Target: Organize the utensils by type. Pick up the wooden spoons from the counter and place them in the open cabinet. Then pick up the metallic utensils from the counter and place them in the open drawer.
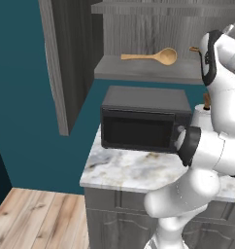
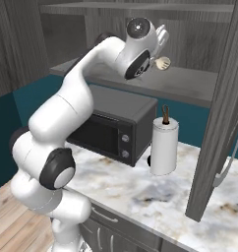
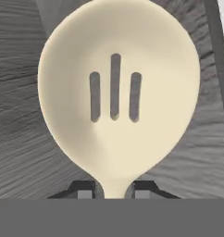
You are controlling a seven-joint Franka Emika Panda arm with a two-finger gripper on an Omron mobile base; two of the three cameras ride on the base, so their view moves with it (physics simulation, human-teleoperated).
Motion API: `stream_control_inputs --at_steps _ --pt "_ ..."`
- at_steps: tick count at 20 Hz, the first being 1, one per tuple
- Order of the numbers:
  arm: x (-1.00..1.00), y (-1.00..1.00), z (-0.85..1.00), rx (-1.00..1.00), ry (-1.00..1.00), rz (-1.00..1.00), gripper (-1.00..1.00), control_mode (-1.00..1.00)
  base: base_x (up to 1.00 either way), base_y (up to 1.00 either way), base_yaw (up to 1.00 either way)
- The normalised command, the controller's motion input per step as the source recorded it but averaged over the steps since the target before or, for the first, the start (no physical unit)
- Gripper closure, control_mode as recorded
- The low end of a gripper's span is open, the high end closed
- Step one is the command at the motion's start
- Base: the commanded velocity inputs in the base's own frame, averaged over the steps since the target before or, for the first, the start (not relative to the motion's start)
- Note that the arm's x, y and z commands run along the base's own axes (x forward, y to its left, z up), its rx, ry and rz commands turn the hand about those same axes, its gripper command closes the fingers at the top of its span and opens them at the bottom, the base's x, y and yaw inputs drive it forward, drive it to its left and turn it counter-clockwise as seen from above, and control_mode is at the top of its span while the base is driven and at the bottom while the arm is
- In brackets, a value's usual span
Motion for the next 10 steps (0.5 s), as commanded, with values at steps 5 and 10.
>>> stream_control_inputs --at_steps 5,10 --pt "0.31 0.0 0.0 0.0 -0.1 0.06 1.0 -1.0 0.0 0.0 0.0" --pt "0.5 0.02 0.0 0.0 0.03 0.06 1.0 -1.0 0.0 0.0 0.0"
